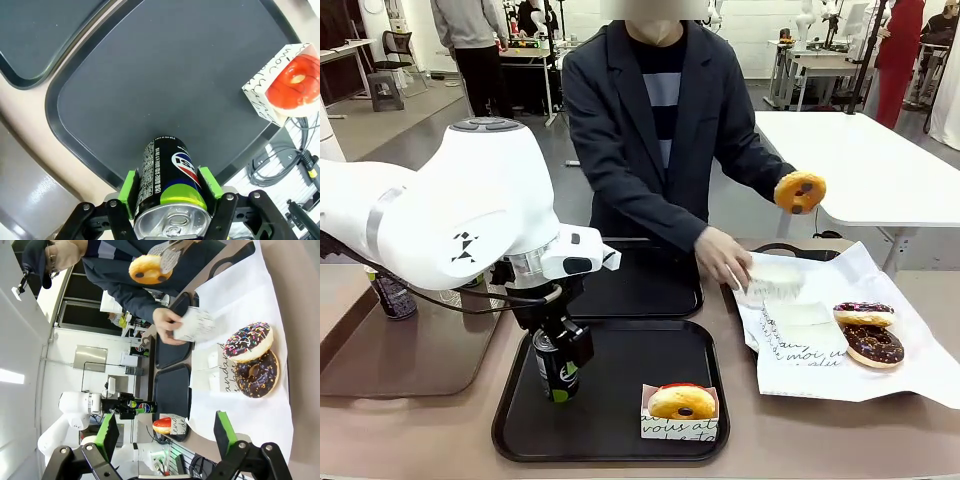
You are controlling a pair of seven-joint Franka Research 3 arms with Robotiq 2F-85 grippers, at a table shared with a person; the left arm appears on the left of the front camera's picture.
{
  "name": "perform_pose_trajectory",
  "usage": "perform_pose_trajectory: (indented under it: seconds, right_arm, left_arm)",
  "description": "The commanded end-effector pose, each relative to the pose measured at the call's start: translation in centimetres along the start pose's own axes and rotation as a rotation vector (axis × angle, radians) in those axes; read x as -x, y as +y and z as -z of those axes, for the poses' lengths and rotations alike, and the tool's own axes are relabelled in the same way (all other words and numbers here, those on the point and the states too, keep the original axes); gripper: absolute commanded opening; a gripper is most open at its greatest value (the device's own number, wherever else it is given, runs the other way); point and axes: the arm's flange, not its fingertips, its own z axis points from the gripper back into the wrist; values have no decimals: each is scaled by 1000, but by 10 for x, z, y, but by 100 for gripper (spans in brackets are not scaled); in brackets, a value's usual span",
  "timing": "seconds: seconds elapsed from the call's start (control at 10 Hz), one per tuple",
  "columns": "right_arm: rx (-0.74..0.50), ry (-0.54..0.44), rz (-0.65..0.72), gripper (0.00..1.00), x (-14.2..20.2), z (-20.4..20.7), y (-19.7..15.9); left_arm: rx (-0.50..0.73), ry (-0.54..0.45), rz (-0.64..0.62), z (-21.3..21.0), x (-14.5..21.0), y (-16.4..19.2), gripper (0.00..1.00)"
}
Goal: Set up donuts and drinks on trays.
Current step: Pick up one Pepsi coke and place it on the Flat Tray.
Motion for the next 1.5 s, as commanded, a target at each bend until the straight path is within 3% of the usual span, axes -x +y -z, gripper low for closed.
perform_pose_trajectory:
  seconds: [0.0, 0.9, 1.0, 1.1, 1.3, 1.4]
  right_arm:
    - [-26, -16, -20, 100, -3, 1, -2]
    - [-26, -16, -20, 100, -3, 1, -2]
    - [-26, -16, -20, 100, -3, 1, -2]
    - [-26, -16, -20, 100, -3, 1, -2]
    - [-26, -16, -20, 100, -3, 1, -2]
    - [-26, -16, -20, 100, -3, 1, -2]
  left_arm:
    - [-27, -1, -23, 4, -5, 0, 60]
    - [-45, 71, -47, 28, -5, 10, 60]
    - [-44, 68, -33, 28, -4, 10, 65]
    - [-42, 73, -30, 28, -3, 10, 100]
    - [-36, 65, -34, 25, -3, 11, 100]
    - [-30, 58, -41, 19, -3, 11, 84]
